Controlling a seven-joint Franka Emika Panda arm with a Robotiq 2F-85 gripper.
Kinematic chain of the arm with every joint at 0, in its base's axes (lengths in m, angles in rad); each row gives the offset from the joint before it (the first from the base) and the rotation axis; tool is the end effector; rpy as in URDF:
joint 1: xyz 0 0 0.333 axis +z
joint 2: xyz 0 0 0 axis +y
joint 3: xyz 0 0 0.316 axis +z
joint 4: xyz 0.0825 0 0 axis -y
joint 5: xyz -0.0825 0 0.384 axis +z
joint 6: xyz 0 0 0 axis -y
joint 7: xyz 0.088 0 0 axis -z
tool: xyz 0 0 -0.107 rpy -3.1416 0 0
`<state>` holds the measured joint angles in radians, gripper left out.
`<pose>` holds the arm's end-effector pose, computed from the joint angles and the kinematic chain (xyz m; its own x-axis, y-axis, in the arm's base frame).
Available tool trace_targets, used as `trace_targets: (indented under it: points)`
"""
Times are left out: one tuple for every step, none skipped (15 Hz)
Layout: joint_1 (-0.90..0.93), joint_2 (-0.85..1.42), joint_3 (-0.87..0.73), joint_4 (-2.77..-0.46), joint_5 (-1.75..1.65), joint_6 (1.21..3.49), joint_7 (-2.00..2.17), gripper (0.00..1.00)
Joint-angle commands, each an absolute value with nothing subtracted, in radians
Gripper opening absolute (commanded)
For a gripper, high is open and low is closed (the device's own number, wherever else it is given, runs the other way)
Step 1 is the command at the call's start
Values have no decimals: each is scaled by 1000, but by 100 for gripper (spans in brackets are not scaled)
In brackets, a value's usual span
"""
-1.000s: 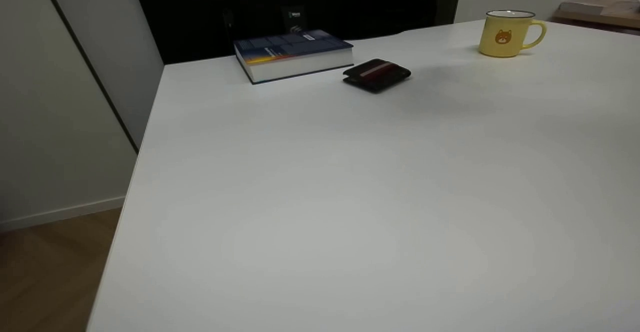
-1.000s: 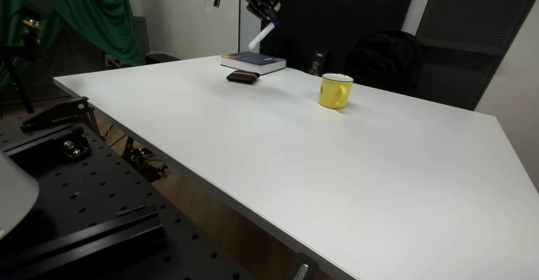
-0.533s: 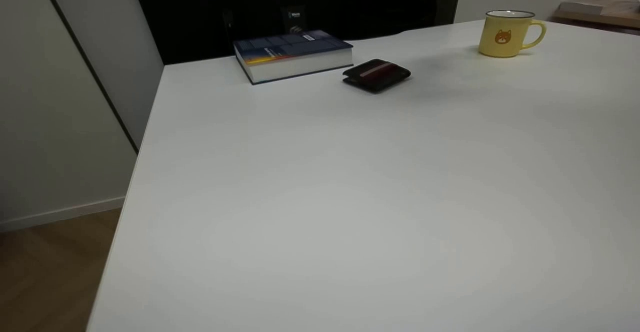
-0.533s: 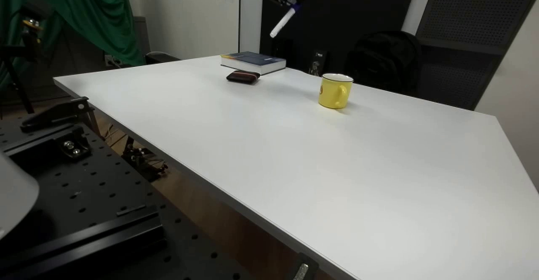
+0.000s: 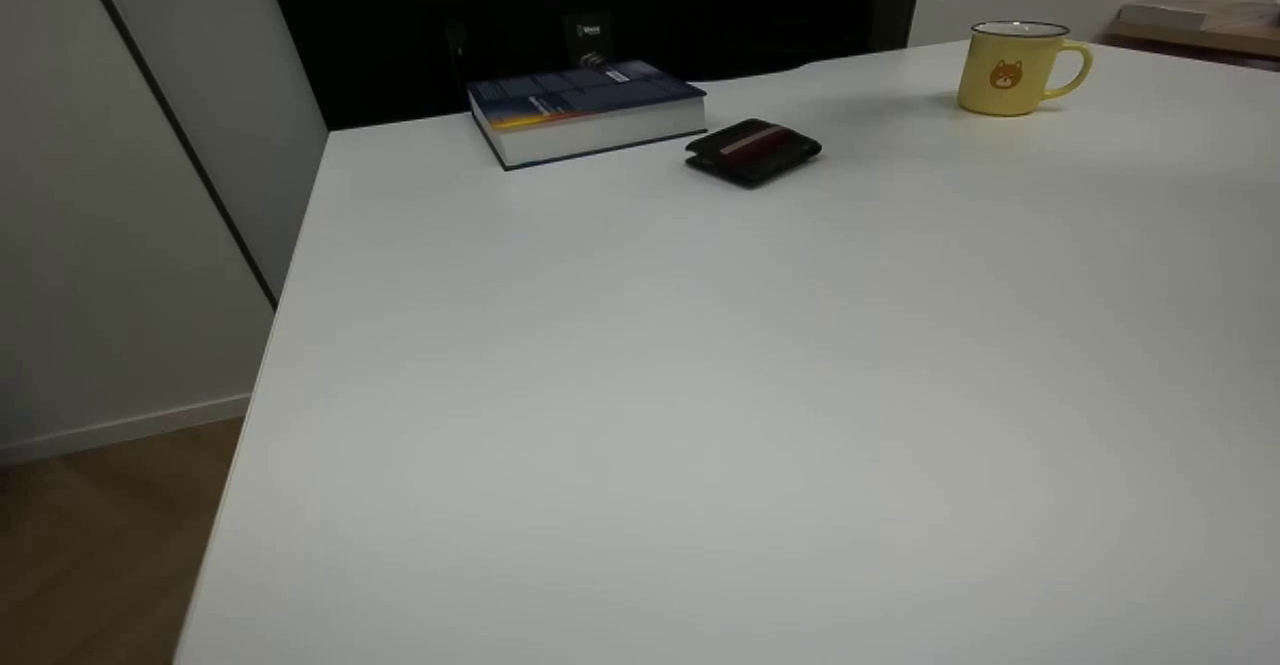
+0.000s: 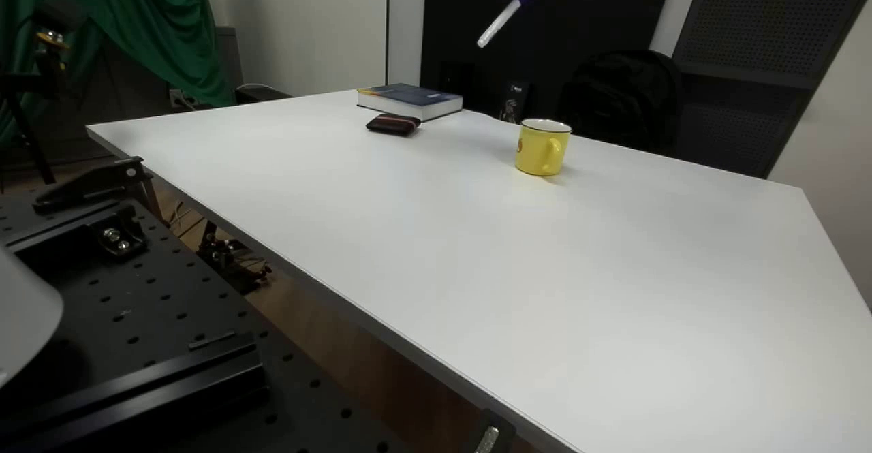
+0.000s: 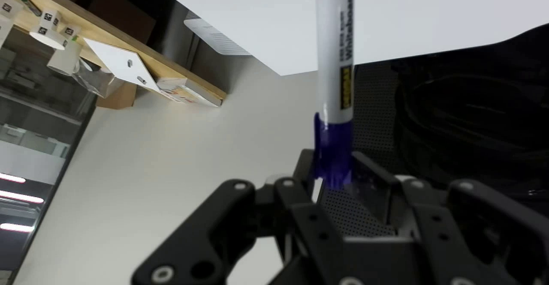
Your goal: Pick up the marker and put it in the cup
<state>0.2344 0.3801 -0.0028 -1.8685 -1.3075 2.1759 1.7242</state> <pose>0.6335 0.1119 0.3281 0.5515 -0.2195 0.8048 -0.6800 -0.6771 0.2813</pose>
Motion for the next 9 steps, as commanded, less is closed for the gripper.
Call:
trace_targets:
  points:
    - [189, 449, 12, -1756, -1324, 2148, 1727, 7]
    - [185, 466, 7, -1732, -1332, 2135, 1734, 7]
    - [182, 484, 2, -1707, -1344, 2119, 1741, 7]
    - [179, 500, -2, -1683, -1352, 2104, 1749, 7]
    - [180, 516, -9, -1661, -1373, 2086, 1773, 7]
    - [177, 528, -12, -1642, -1389, 2072, 1793, 7]
    - [177, 540, -16, -1627, -1413, 2061, 1823, 7]
    - [176, 552, -18, -1612, -1432, 2048, 1847, 7]
    - [175, 564, -20, -1602, -1458, 2035, 1880, 7]
